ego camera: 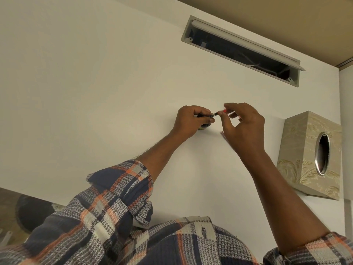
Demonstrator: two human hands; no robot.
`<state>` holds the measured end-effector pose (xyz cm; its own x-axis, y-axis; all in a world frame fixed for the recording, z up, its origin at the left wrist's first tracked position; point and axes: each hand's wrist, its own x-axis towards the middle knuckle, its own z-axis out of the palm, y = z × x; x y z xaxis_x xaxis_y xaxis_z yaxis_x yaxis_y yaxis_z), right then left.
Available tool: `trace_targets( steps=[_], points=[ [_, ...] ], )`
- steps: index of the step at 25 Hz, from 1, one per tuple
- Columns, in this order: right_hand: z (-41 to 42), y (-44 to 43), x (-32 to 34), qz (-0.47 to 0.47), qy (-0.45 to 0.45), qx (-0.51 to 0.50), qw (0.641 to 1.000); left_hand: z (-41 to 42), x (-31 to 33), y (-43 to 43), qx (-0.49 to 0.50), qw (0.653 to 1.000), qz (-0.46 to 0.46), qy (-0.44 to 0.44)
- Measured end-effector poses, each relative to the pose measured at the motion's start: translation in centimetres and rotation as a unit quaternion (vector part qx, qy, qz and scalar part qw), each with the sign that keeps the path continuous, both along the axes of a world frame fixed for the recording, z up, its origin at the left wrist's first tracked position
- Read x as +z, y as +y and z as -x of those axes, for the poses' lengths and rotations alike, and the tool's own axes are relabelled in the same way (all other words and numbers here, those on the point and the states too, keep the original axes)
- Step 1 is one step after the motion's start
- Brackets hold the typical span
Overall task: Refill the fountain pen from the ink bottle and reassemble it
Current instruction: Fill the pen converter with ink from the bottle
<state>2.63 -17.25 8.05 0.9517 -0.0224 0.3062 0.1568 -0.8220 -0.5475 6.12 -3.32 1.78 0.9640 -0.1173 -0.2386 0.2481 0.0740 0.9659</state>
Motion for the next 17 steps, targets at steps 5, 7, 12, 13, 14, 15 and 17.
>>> trace_targets(
  steps=[5,7,12,13,14,15,17],
  points=[
    [-0.11,-0.07,-0.14,0.008,-0.002,0.006,1.000,-0.01,-0.09,-0.01,-0.001,1.000,0.005,-0.001],
    [-0.20,-0.01,-0.10,0.010,-0.003,-0.003,1.000,0.03,0.04,-0.02,-0.002,1.000,0.000,-0.002],
    [-0.16,-0.04,-0.07,0.001,0.001,0.001,1.000,0.01,-0.05,-0.04,0.002,1.000,0.002,-0.002],
    [-0.15,-0.09,-0.05,-0.001,0.002,0.004,1.000,-0.01,-0.08,-0.04,0.002,1.000,0.001,-0.001],
    [-0.15,-0.14,-0.04,-0.003,0.001,0.009,1.000,0.00,-0.05,-0.02,0.002,1.000,0.000,0.000],
    [-0.15,-0.18,-0.07,-0.001,-0.001,0.015,1.000,0.01,-0.02,0.00,0.003,1.000,-0.002,0.001],
    [-0.19,-0.25,-0.16,0.006,-0.008,0.022,1.000,-0.01,-0.06,0.00,0.003,1.000,-0.003,0.000]
  ],
)
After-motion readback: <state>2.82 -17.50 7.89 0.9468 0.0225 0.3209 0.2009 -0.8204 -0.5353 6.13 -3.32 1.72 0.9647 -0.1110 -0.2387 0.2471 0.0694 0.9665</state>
